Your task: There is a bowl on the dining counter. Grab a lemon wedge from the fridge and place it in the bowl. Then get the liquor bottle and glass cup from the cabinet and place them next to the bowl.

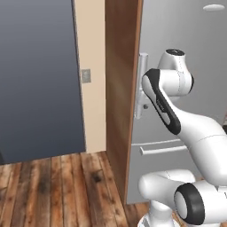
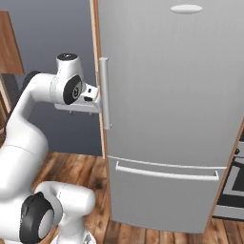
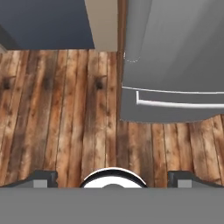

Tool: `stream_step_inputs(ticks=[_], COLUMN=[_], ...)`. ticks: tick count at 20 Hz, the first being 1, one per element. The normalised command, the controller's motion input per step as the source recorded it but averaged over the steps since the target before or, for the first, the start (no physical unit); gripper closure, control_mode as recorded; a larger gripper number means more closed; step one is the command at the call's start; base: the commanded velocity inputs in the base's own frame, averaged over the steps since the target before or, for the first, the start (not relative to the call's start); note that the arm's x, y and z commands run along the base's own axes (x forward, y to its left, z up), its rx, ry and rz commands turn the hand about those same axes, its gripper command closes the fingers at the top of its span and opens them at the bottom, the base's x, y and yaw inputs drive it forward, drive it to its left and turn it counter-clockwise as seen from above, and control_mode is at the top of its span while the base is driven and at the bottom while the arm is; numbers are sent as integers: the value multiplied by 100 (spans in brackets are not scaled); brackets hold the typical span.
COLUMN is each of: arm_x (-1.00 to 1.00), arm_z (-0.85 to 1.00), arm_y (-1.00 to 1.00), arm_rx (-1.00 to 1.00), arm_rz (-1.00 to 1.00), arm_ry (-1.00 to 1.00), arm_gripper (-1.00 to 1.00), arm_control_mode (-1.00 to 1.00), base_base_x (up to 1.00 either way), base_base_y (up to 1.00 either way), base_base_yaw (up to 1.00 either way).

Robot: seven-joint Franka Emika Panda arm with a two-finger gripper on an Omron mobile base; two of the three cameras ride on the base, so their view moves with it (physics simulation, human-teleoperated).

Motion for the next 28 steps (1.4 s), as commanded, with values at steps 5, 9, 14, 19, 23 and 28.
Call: stream_step_inputs(ticks=[5, 9, 14, 19, 23, 28], arm_x=[0, 0, -11, 11, 26, 44], arm_z=[0, 0, 0, 0, 0, 0], arm_y=[0, 9, 13, 8, 0, 0], arm_rx=[0, 0, -5, -7, -4, -1], arm_rz=[0, -9, -21, -17, -13, -9], arm_ry=[0, 2, -4, -21, -17, -8], arm_gripper=[-100, -100, -100, -100, -100, -100], arm_control_mode=[100, -100, -100, -100, -100, -100], base_base_x=[38, 0, 0, 0, 0, 0], base_base_y=[20, 10, 0, 0, 0, 0], base_base_yaw=[-19, -10, 0, 0, 0, 0])
